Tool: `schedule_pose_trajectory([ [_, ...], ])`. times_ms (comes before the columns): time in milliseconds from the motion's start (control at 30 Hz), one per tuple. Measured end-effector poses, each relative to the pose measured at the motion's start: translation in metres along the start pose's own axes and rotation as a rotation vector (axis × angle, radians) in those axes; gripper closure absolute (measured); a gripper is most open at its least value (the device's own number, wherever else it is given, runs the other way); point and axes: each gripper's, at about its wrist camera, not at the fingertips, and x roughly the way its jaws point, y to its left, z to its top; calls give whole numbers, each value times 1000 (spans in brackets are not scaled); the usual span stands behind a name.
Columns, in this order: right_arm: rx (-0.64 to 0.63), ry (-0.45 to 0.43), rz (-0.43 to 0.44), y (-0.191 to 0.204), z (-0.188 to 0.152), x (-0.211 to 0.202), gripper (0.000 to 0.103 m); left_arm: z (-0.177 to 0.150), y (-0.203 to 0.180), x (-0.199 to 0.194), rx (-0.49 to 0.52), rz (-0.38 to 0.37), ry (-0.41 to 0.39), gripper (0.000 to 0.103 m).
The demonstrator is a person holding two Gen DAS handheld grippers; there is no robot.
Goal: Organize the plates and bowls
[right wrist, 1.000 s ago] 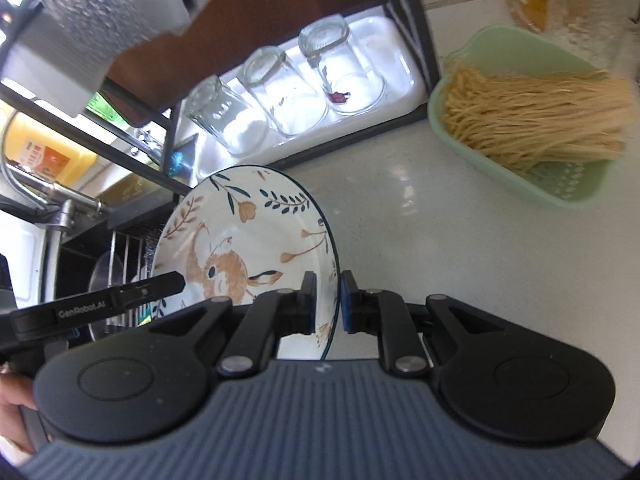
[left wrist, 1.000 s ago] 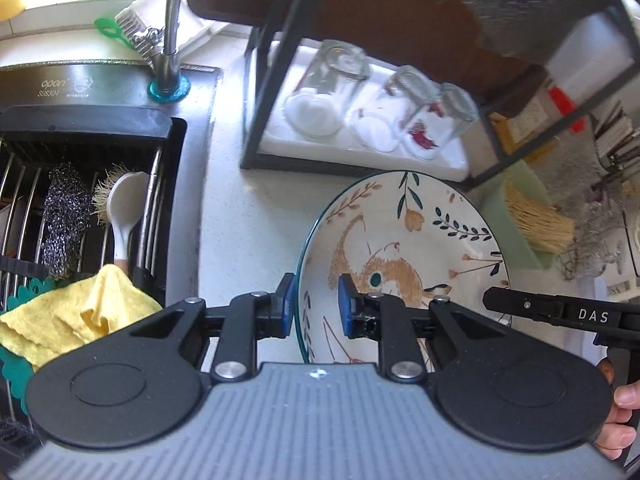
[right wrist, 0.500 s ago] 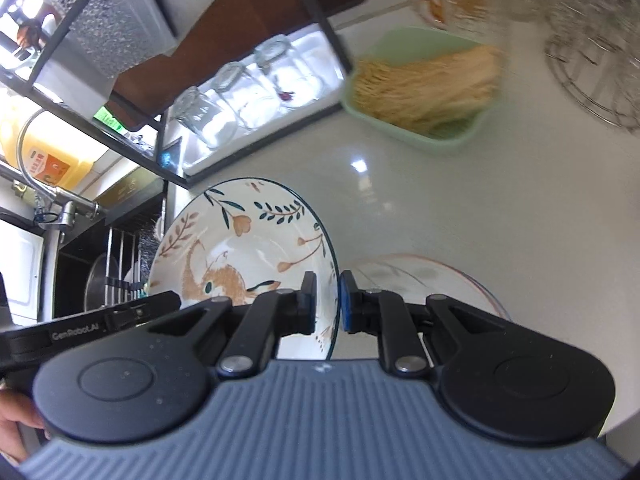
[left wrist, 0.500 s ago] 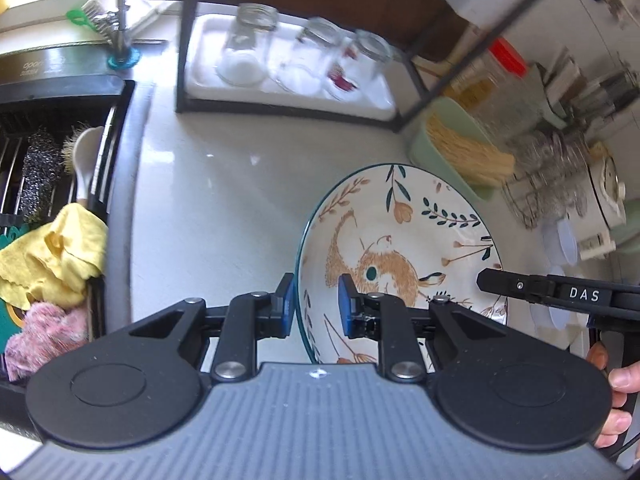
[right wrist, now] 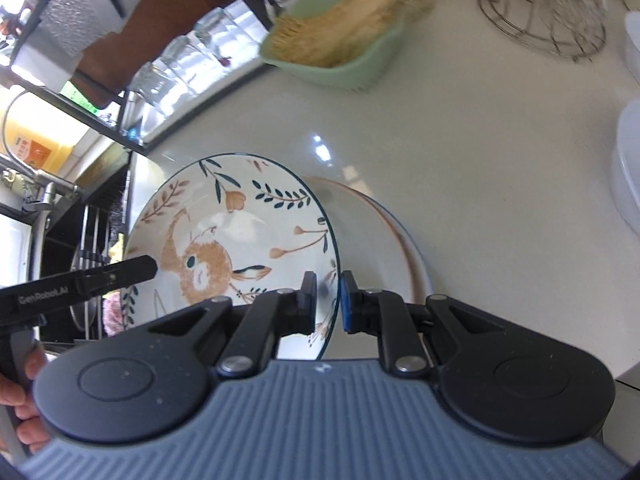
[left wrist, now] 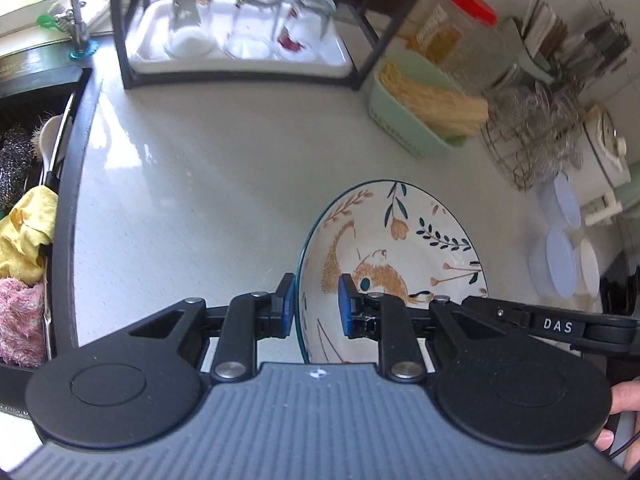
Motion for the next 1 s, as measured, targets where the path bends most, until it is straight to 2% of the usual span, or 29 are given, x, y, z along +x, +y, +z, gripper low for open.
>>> schedule_pose_trajectory([
  [133, 2, -2, 1, -4, -9, 5, 88, -7, -6, 6, 50, 35, 21, 79],
  [467, -51, -46, -27, -5, -13, 7, 88, -8, -15, 13, 76, 69, 40, 79],
  [733, -47, -95, -45, -10, -14, 6, 86, -7, -14, 17, 35, 70, 83, 78],
  [1000, -67, -115, -45, -9, -17, 2, 86, -8, -17, 14, 15, 86, 74, 78],
])
